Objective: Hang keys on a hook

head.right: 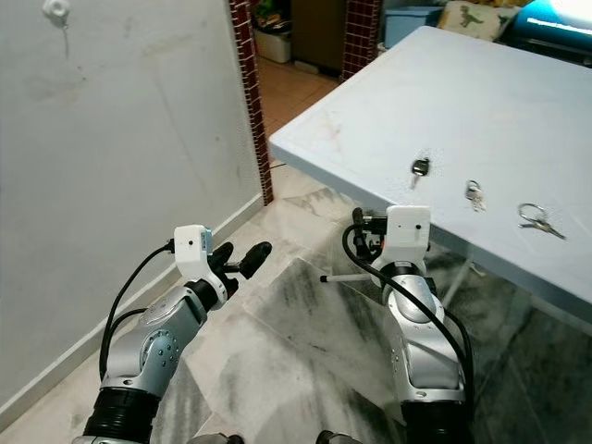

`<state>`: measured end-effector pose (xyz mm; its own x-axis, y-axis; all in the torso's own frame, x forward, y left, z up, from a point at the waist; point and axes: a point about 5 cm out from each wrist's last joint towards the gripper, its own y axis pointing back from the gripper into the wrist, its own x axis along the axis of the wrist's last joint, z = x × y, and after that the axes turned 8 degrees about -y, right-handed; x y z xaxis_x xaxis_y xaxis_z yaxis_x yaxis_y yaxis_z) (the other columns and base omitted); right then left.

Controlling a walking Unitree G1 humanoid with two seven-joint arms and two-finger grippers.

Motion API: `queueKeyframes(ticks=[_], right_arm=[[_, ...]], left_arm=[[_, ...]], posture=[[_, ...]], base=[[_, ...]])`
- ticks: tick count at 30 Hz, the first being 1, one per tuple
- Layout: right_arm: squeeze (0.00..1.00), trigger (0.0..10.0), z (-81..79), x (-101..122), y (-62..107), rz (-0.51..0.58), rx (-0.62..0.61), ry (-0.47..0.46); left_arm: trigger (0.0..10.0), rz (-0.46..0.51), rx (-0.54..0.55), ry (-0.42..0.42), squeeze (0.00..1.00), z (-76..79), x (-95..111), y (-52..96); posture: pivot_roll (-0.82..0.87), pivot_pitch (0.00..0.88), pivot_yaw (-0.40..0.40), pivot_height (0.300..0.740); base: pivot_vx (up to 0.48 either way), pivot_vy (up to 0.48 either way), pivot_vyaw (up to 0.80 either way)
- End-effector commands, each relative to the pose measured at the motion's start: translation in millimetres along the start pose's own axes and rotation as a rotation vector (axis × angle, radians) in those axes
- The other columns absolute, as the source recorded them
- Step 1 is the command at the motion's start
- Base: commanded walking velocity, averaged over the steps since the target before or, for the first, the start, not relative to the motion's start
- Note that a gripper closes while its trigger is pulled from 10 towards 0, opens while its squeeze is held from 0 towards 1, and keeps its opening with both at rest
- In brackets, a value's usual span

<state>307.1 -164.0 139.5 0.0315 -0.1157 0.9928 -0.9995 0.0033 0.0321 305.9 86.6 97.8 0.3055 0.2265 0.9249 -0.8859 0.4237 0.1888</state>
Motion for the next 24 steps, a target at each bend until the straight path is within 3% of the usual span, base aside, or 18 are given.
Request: queueKeyframes(ticks=[1, 24], right_arm=[[0.00, 10.0, -3.0, 0, 0.1, 0.004, 0.006, -0.002], [0.00, 10.0, -2.5, 0, -1.3, 0.007, -0.028, 0.024]], left_arm=[[10.0, -0.012, 0.023, -0.020, 0.00, -4.9, -2, 1.2], [10.0, -0.032, -0.036, -0.039, 0.00, 5.5, -5, 0.4]], posture=[[-0.06, 0.110, 0.049, 0.740], [-0.06, 0.116, 0.054, 0.740]], base=[[0.000, 0.000, 0.00], [0.000, 0.000, 0.00]])
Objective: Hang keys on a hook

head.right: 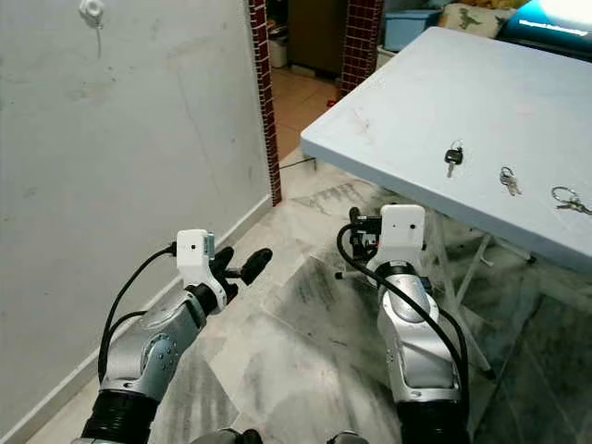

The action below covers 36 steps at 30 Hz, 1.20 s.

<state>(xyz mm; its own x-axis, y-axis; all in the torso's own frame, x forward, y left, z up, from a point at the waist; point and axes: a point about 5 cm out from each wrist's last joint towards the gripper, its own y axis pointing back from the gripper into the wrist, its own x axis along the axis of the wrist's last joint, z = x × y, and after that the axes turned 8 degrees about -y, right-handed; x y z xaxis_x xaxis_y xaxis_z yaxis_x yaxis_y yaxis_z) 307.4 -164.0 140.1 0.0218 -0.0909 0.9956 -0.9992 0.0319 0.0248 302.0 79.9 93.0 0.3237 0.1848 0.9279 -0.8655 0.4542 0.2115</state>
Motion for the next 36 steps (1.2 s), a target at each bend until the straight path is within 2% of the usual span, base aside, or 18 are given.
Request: queueKeyframes(ticks=[1, 13, 28, 36], right_arm=[[0.00, 10.0, -2.4, -0.3, -0.9, -0.003, -0.001, 0.000], [0.00, 10.0, -0.4, -0.8, -1.6, -0.008, -0.022, 0.019], [0.00, 10.0, 0.4, -0.9, -2.8, -0.011, -0.029, 0.028], [0.00, 10.0, 0.2, -1.0, -2.3, -0.009, -0.029, 0.029]], left_arm=[[10.0, 0.003, -0.010, -0.009, 0.00, -0.1, 2.1, 0.8], [10.0, 0.007, -0.024, -0.006, 0.00, 0.9, 2.3, 0.7], [10.0, 0.023, -0.042, 0.006, 0.00, 2.4, 3.1, 0.7], [10.0, 0.025, -0.050, 0.014, 0.00, 2.8, 2.6, 1.1]], posture=[[-0.06, 0.116, 0.054, 0.740], [-0.06, 0.116, 0.056, 0.740], [-0.06, 0.120, 0.054, 0.740], [-0.07, 0.119, 0.055, 0.740]], base=[[0.000, 0.000, 0.00], [0.000, 0.000, -0.54], [0.000, 0.000, -0.76], [0.258, 0.000, -0.76]])
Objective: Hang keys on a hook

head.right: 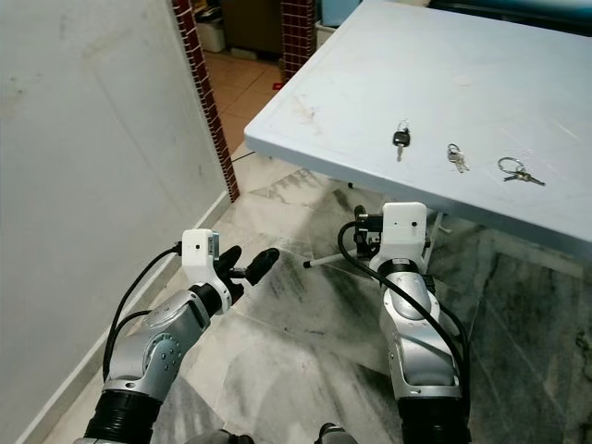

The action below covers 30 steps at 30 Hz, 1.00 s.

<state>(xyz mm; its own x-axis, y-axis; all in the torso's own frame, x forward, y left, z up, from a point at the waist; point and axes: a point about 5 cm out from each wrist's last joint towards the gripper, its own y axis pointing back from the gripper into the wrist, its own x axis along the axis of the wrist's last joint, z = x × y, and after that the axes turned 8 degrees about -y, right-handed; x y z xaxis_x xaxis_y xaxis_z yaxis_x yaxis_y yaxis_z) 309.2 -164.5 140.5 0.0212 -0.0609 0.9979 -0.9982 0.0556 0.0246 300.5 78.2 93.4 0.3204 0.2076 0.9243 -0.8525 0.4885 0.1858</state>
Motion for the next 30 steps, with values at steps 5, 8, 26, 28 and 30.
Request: queueKeyframes(ticks=[5, 8, 26, 28, 30], right_arm=[[0.00, 10.0, -0.7, -1.9, 0.0, -0.011, -0.002, -0.003], [0.00, 10.0, -0.9, -1.9, -0.1, -0.010, -0.001, -0.004], [0.00, 10.0, -3.3, -0.3, -1.9, 0.000, 0.019, -0.005], [0.00, 10.0, -3.5, -0.3, -1.9, 0.000, 0.021, -0.006], [0.00, 10.0, -3.9, -0.5, -1.9, -0.001, 0.024, -0.007]], left_arm=[[10.0, 0.013, -0.009, -0.003, 0.00, 1.3, 2.6, 0.9], [10.0, 0.012, -0.010, -0.003, 0.00, 1.4, 2.5, 1.1], [10.0, 0.005, -0.004, -0.005, 0.00, 1.4, 1.4, -0.1], [10.0, 0.005, -0.003, -0.005, 0.00, 1.4, 1.4, -0.1], [10.0, 0.004, -0.002, -0.005, 0.00, 1.3, 1.3, 0.0]], posture=[[-0.07, 0.119, 0.055, 0.740], [-0.07, 0.119, 0.055, 0.740], [-0.07, 0.110, 0.048, 0.740], [-0.07, 0.110, 0.048, 0.740], [-0.07, 0.110, 0.048, 0.740]], base=[[0.382, 0.000, -0.75], [0.384, 0.000, -0.69], [0.371, 0.016, -0.16], [0.315, 0.292, 0.00], [0.313, 0.292, 0.00]])
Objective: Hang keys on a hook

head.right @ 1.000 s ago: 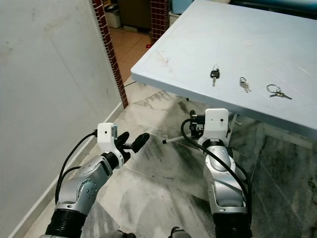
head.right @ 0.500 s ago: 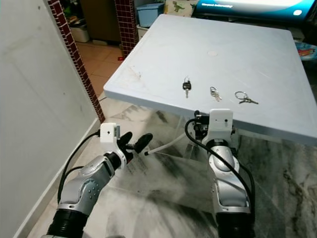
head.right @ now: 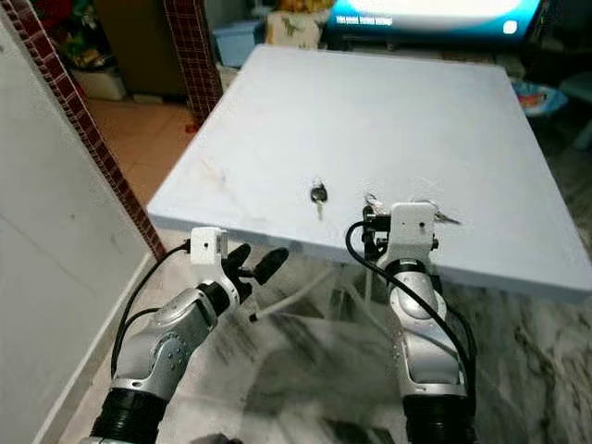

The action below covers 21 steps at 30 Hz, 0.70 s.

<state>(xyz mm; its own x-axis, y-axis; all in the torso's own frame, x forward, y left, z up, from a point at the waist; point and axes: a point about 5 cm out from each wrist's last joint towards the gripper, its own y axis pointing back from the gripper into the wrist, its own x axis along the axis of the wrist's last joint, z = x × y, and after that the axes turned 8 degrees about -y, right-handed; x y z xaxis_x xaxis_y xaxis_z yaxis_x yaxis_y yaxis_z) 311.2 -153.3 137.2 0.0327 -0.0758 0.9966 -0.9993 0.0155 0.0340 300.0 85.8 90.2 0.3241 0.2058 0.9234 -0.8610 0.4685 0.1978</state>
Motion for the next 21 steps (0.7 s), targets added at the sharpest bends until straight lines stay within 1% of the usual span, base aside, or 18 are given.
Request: queueKeyframes(ticks=[1, 17, 20, 21], right_arm=[[0.00, 10.0, 7.1, 3.4, -0.3, 0.011, -0.015, 0.007], [0.00, 10.0, 5.8, 0.7, 0.9, 0.005, -0.012, 0.002], [0.00, 10.0, 5.7, 0.5, 1.1, 0.004, -0.014, 0.002], [0.00, 10.0, 5.7, 0.6, 1.1, 0.005, -0.016, 0.003]], left_arm=[[10.0, 0.008, -0.026, -0.005, 0.00, 8.6, 2.7, -3.4], [10.0, 0.011, -0.028, -0.011, 0.00, 8.5, 3.0, -2.0], [10.0, 0.042, -0.031, -0.006, 0.00, 9.6, 6.7, -1.7], [10.0, 0.033, -0.030, -0.014, 0.00, 9.9, 6.7, -1.6]], posture=[[-0.07, 0.110, 0.048, 0.740], [-0.06, 0.117, 0.052, 0.740], [-0.06, 0.119, 0.052, 0.740], [-0.06, 0.120, 0.052, 0.740]], base=[[0.315, 0.292, 0.00], [0.290, 0.293, 0.00], [0.167, 0.000, 0.00], [0.000, 0.000, 0.00]])
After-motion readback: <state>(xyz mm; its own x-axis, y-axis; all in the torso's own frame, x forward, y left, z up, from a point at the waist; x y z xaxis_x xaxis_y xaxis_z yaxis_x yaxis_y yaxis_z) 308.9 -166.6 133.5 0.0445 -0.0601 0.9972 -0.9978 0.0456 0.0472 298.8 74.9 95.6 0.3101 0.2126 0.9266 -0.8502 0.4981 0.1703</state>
